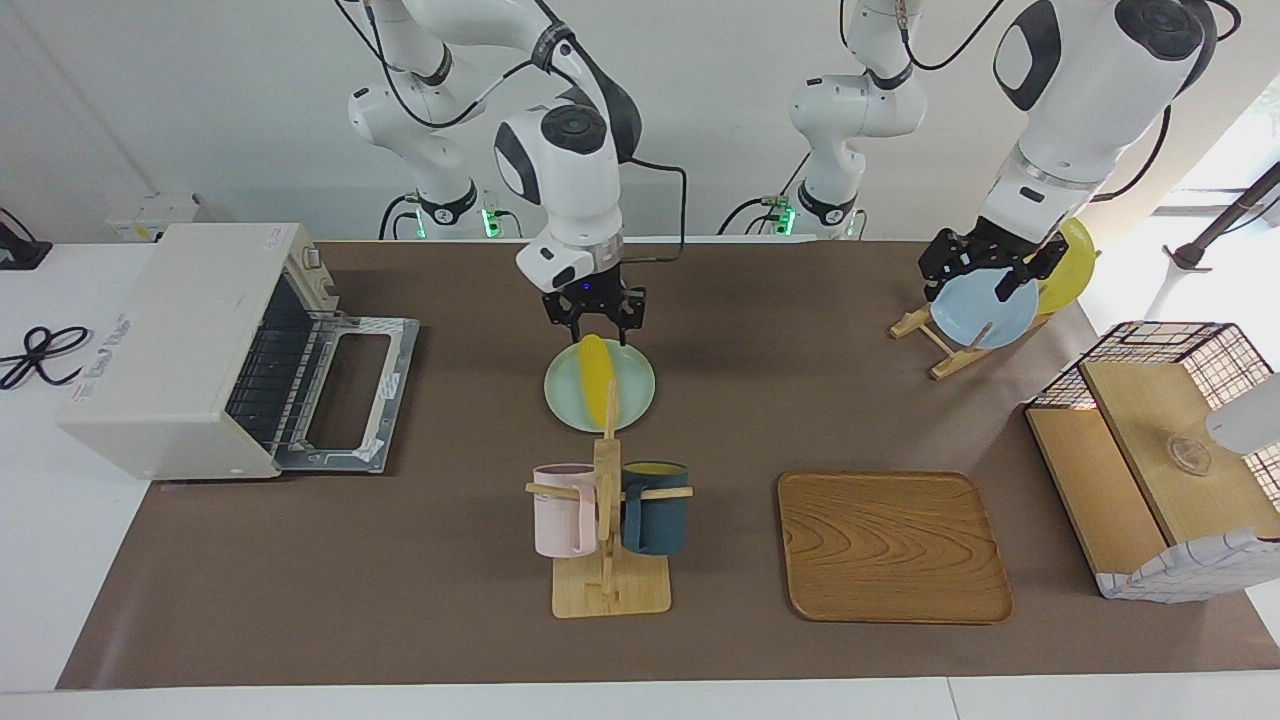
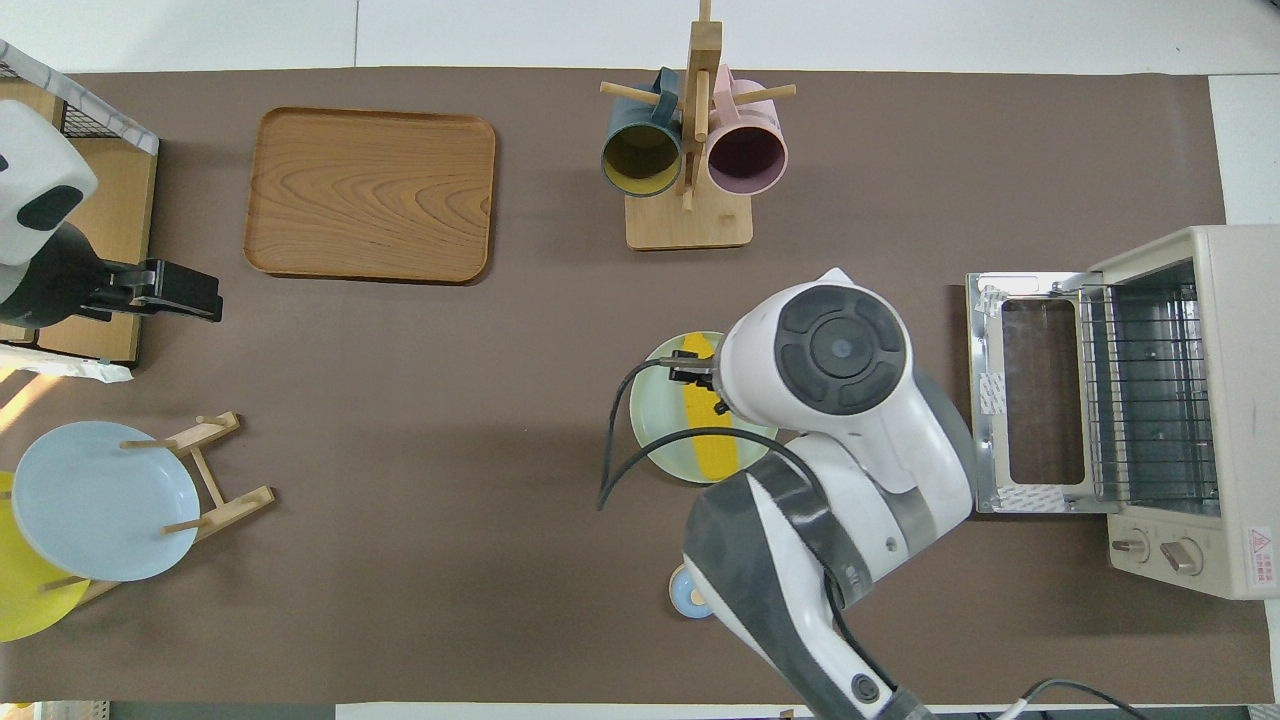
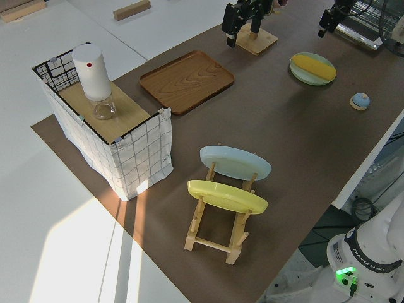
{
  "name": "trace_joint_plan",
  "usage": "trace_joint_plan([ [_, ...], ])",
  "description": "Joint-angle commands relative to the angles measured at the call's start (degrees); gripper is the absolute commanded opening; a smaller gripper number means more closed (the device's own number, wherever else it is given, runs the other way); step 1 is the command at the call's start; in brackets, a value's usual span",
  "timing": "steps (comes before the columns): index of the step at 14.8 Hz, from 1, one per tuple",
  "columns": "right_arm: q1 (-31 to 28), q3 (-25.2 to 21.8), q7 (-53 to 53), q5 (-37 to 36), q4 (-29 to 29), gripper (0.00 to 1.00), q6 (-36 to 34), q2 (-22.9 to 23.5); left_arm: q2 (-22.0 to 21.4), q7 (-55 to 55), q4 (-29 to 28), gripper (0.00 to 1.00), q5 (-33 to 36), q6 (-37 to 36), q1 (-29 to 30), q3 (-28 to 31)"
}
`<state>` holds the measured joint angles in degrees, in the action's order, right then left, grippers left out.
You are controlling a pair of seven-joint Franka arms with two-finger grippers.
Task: Put corn in oven
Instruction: 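Move the right gripper to the plate and grasp its rim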
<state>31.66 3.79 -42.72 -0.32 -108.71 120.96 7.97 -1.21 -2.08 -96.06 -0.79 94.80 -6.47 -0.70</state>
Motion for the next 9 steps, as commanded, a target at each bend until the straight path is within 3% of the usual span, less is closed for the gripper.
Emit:
trace_joint_plan([
  [1,2.0,-0.19,-2.27,-1.17,0.96,0.7,3.48,3.97,0.15,0.85,0.61,1.0,0.26,-1.28,-0.83,0.88],
  [5,4.47,-0.19,-2.8,-2.05,0.17,0.68,7.88,8.89,0.24,0.77,0.87,1.0,0.26,-1.02,-0.74,0.61],
  [9,5.17,-0.19,-2.72,-3.11,-4.31,0.54,12.0,9.17,0.15,0.77,0.61,1.0,0.35,-1.28,-0.65,0.61],
])
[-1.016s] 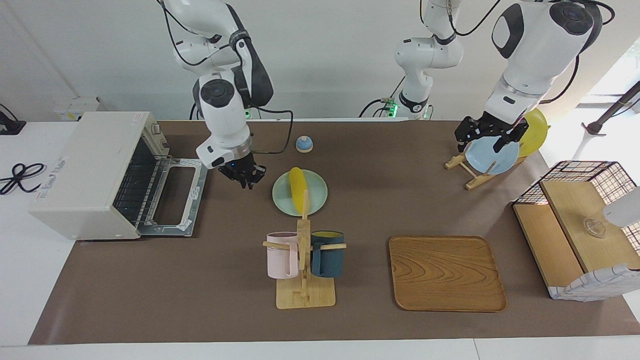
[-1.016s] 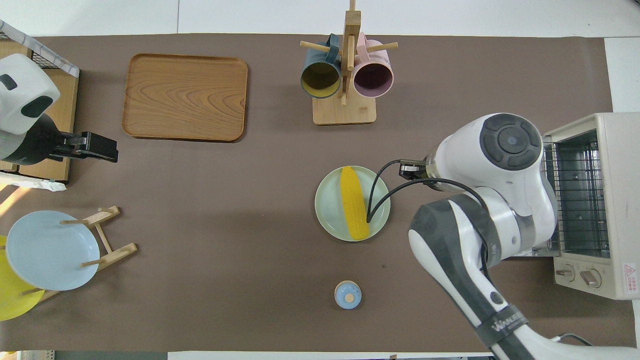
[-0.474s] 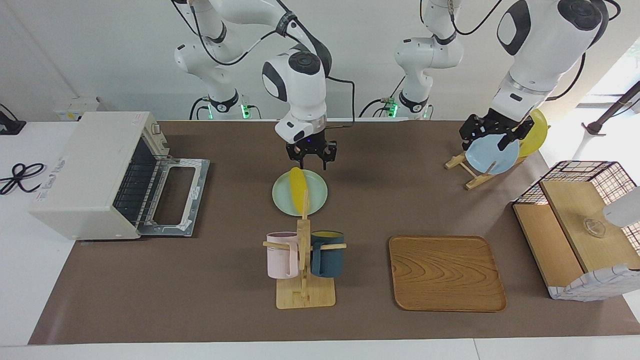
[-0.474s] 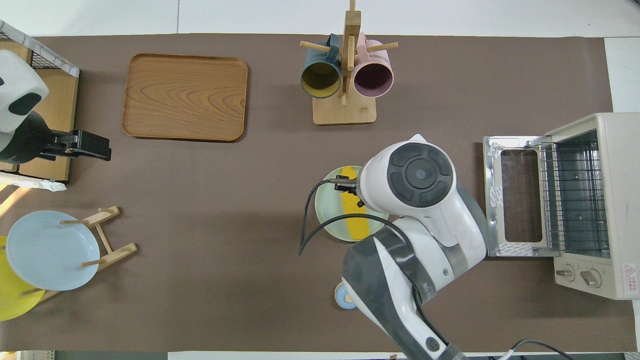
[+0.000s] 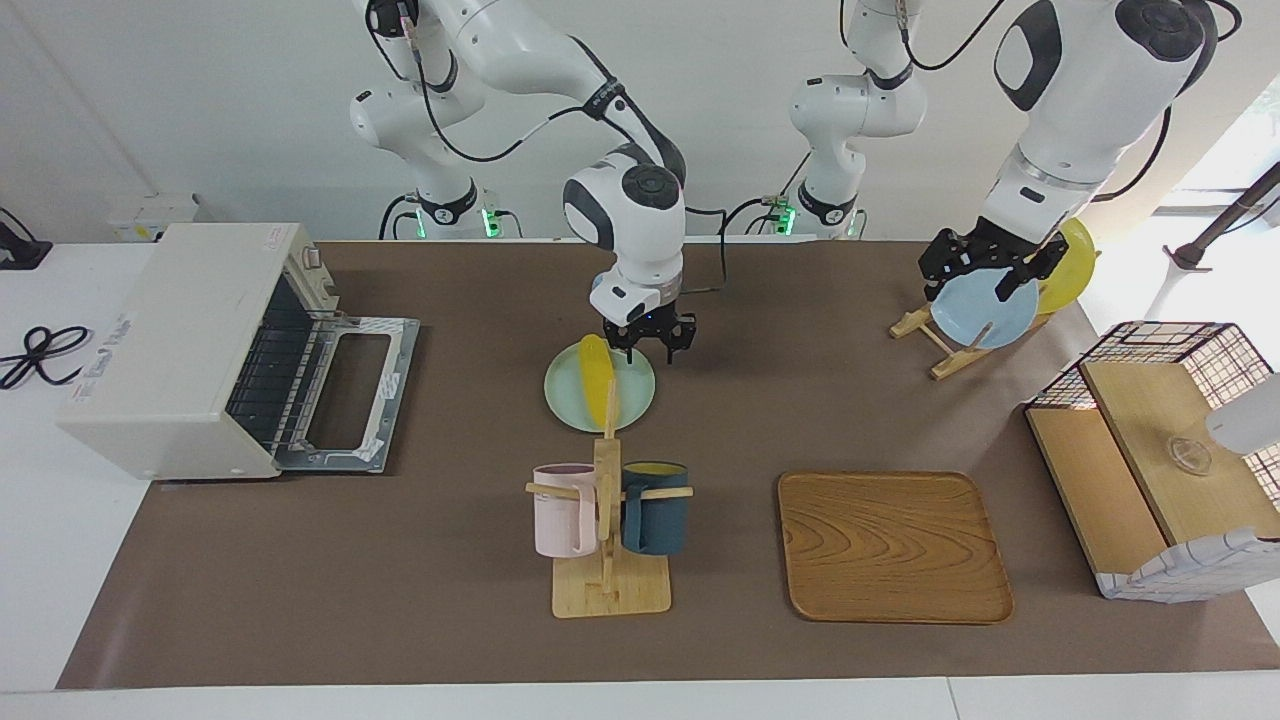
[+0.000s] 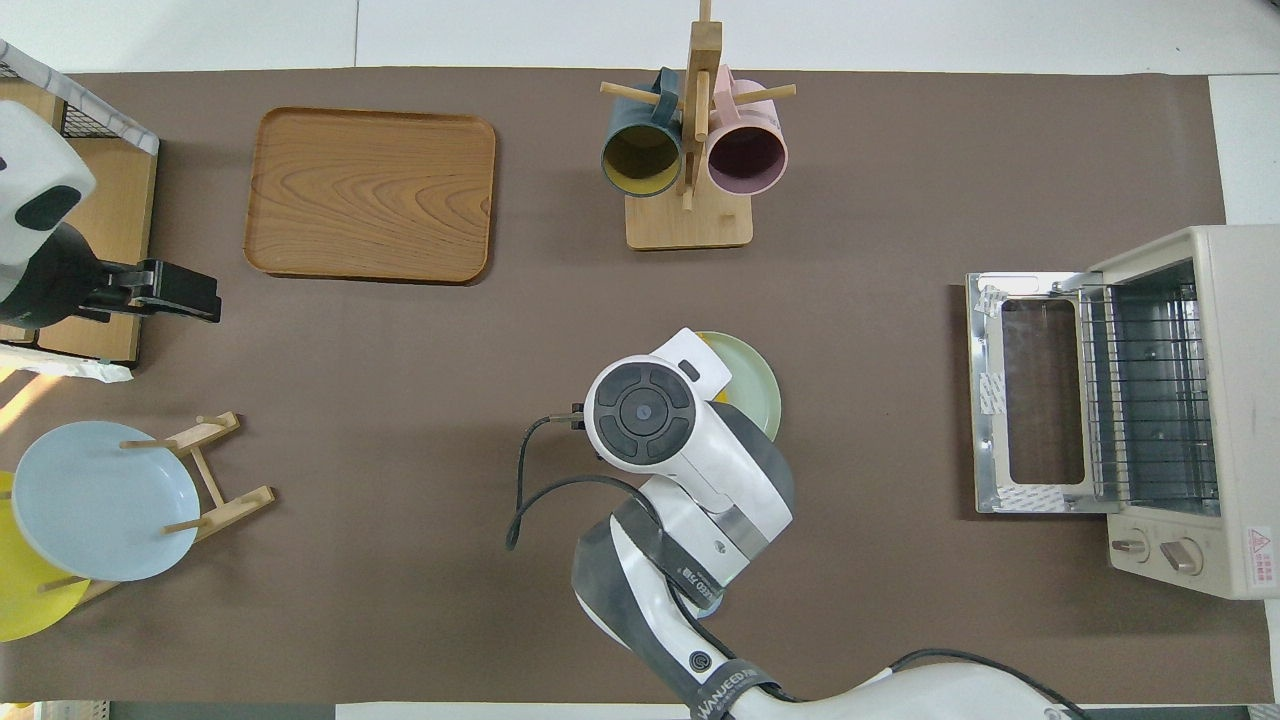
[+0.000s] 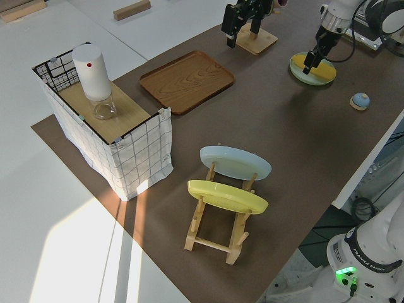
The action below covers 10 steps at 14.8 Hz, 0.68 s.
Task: Put corn in oven
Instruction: 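Move the right gripper to the plate and grasp its rim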
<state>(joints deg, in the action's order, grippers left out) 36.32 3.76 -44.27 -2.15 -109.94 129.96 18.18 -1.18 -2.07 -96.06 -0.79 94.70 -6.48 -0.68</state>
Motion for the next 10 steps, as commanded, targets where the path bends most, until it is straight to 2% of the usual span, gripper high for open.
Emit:
trace_joint_plan([
  [1,0.68,-0.16,-1.16,-1.19,-4.13,0.54,4.42,-1.04,0.04,0.75,0.61,1.0,0.35,-1.1,-0.73,0.59],
  [5,1.56,-0.16,-1.17,-1.19,-5.54,0.5,6.36,-0.6,-0.05,0.31,0.43,1.0,0.35,-1.1,-0.55,0.59],
  [7,1.56,-0.16,-1.08,-1.28,-7.3,0.39,8.02,-0.86,-0.05,0.31,0.43,1.0,0.35,-0.84,-0.55,0.59],
  [8,1.56,-0.16,-1.08,-1.28,-8.35,0.32,9.25,-0.95,-0.05,0.39,0.43,1.0,0.35,-0.84,-0.47,0.59],
  [10,1.56,-0.16,-0.81,-1.37,-9.24,0.0,10.14,-1.04,-0.05,0.31,0.43,1.0,0.35,-1.01,-0.29,0.59],
])
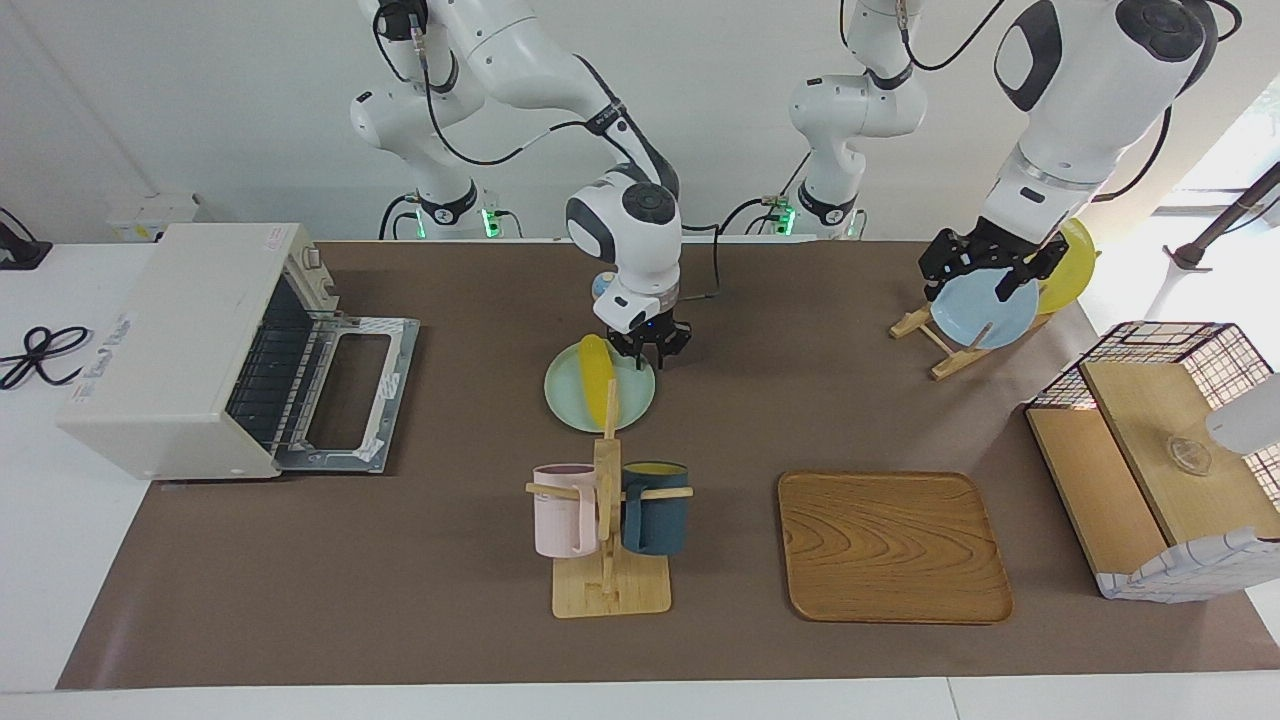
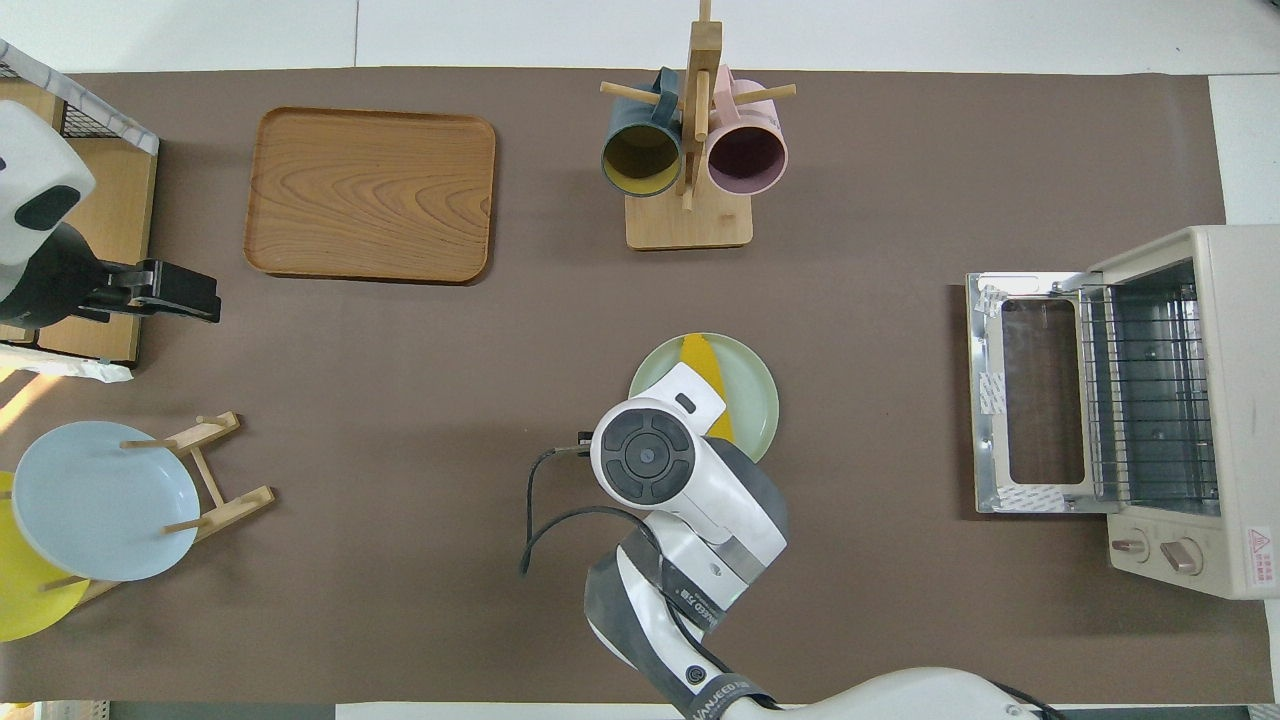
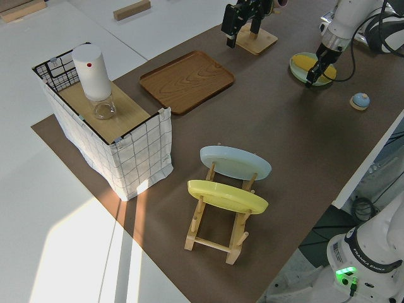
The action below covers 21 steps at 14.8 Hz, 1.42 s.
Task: Put corn in oven
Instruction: 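Move the right gripper to the plate and grasp its rim, then carry the plate with corn into the oven with the right gripper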
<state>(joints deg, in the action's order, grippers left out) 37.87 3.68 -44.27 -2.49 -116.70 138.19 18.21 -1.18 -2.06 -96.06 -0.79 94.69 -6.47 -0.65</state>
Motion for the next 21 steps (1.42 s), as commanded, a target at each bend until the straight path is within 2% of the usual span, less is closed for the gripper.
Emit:
trace_joint_plan([
  [1,0.01,-0.16,-0.64,-1.72,-2.48,0.0,1.9,-1.07,-0.31,0.3,0.43,1.0,0.35,-1.43,-0.29,0.56],
  [4,-0.6,-0.16,-0.29,-7.59,-0.21,0.0,-1.68,-0.98,-0.4,0.3,0.43,1.0,0.35,-1.09,-0.38,0.56],
  [9,-4.02,-0.52,6.28,-8.93,8.58,0.0,-16.97,-2.29,-0.4,0.3,0.43,1.0,0.35,-1.18,-0.38,0.56],
  [12,-8.59,-0.52,14.98,-8.93,8.68,0.0,-22.42,-6.51,-0.4,0.3,0.43,1.0,0.35,-1.17,-0.38,0.56],
  [16,-11.67,-0.78,16.32,-10.76,7.98,0.0,-31.38,-10.29,-0.4,0.3,0.43,1.0,0.35,-1.18,-0.38,0.56],
  [19,-17.81,-0.69,19.03,-13.85,5.97,0.0,-34.48,-13.89,-0.4,0.3,0.43,1.0,0.35,-1.18,-0.38,0.56],
  [21,-25.26,-0.6,24.21,-13.85,3.95,0.0,-34.22,-16.27,-0.4,0.3,0.43,1.0,0.35,-1.18,-0.38,0.56],
])
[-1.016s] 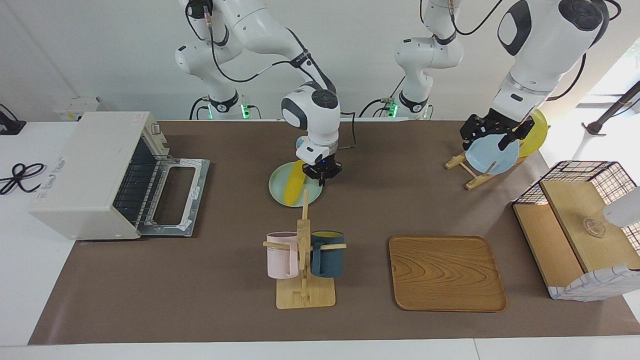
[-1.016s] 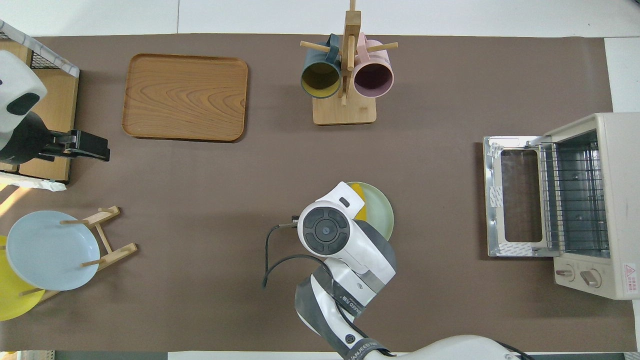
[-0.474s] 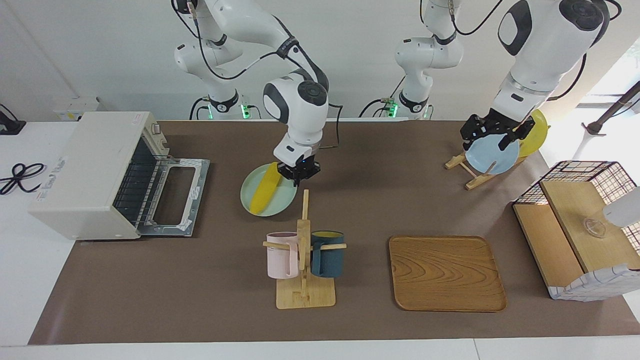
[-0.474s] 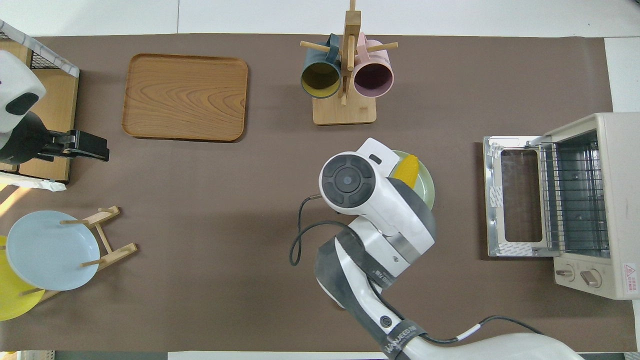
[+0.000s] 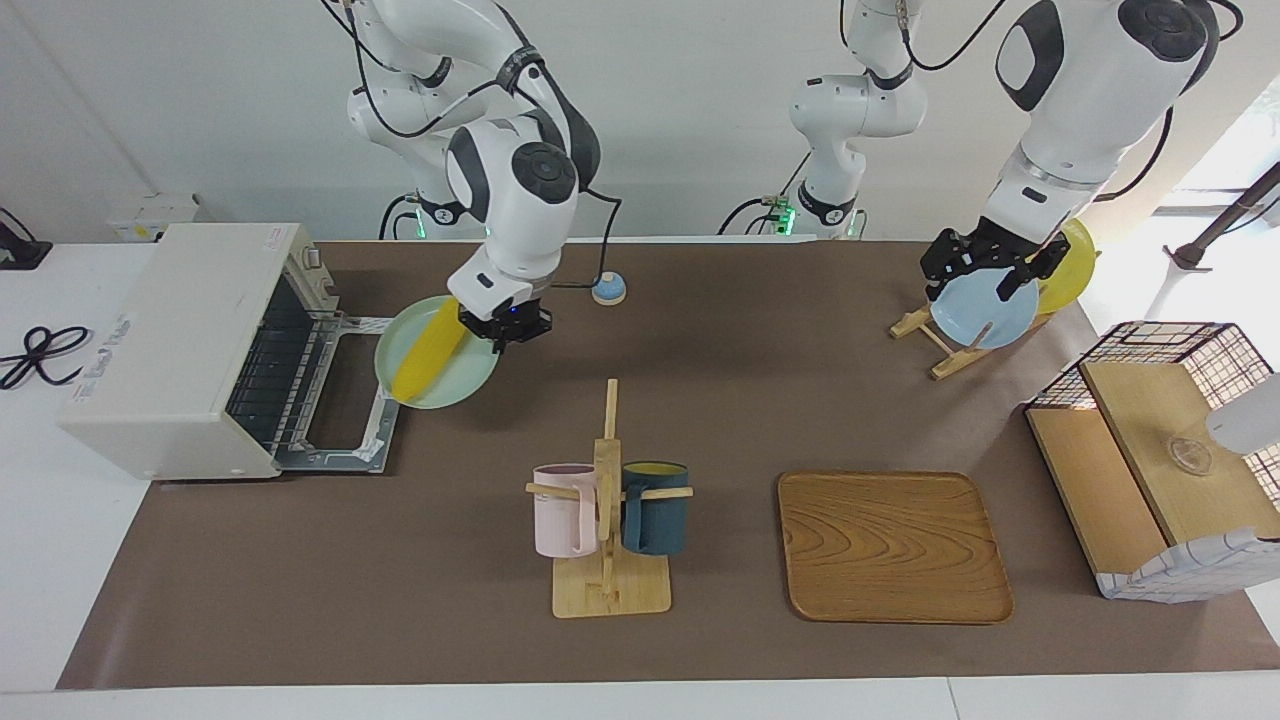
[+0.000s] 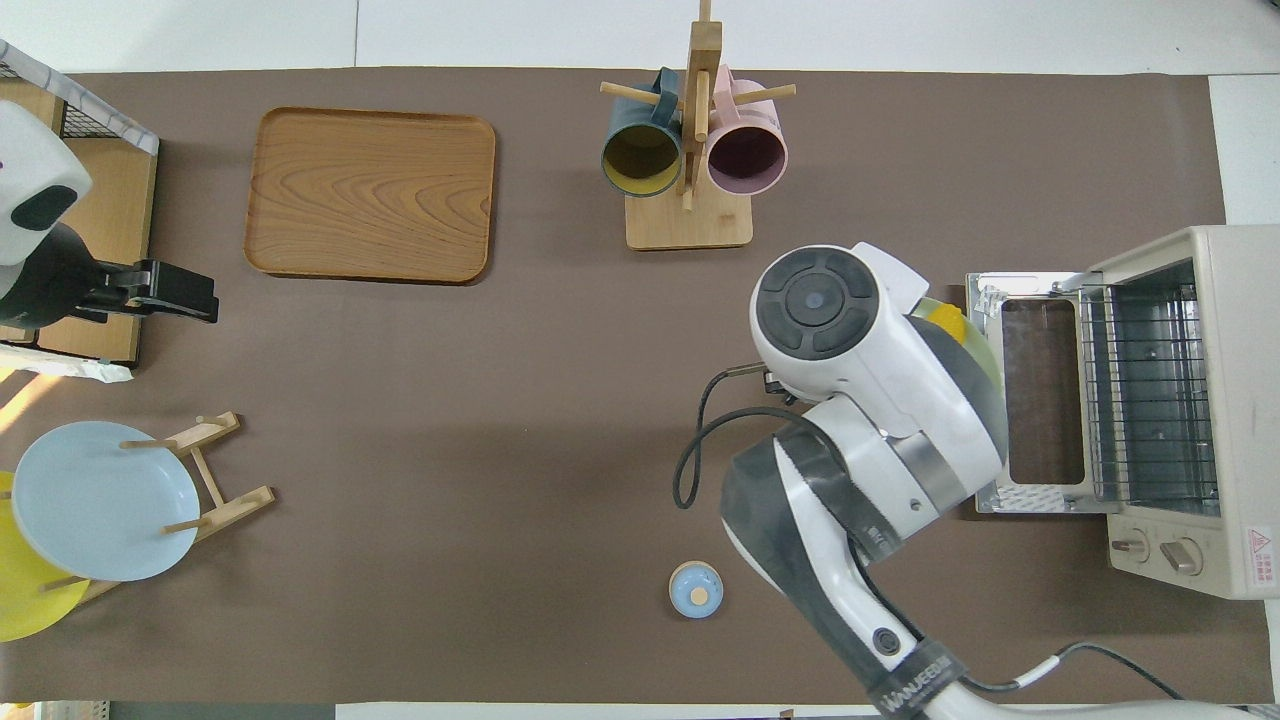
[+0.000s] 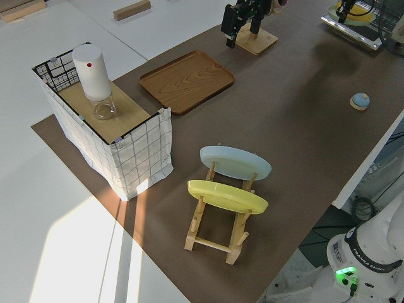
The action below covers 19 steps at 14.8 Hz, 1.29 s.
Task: Put corn in oven
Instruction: 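Carry the plate with corn into the oven with the right gripper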
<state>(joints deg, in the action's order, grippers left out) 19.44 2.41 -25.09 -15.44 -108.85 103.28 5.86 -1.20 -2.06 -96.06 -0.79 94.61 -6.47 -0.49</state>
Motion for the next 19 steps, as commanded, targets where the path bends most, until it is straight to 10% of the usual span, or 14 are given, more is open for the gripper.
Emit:
trace_joint_plan([
  [1,-9.57,0.67,7.4,-0.91,-4.61,0.0,1.04,-4.18,-0.38,0.3,0.43,1.0,0.35,-1.1,-0.39,0.4],
  [10,-25.49,0.75,21.74,-0.64,-12.69,0.0,10.87,-5.77,-0.38,0.3,0.43,1.0,0.35,-1.1,-0.39,0.4],
  [19,-28.06,0.75,22.19,-0.03,-20.35,0.0,18.71,-8.23,-0.38,0.3,0.43,1.0,0.35,-1.1,-0.39,0.4],
])
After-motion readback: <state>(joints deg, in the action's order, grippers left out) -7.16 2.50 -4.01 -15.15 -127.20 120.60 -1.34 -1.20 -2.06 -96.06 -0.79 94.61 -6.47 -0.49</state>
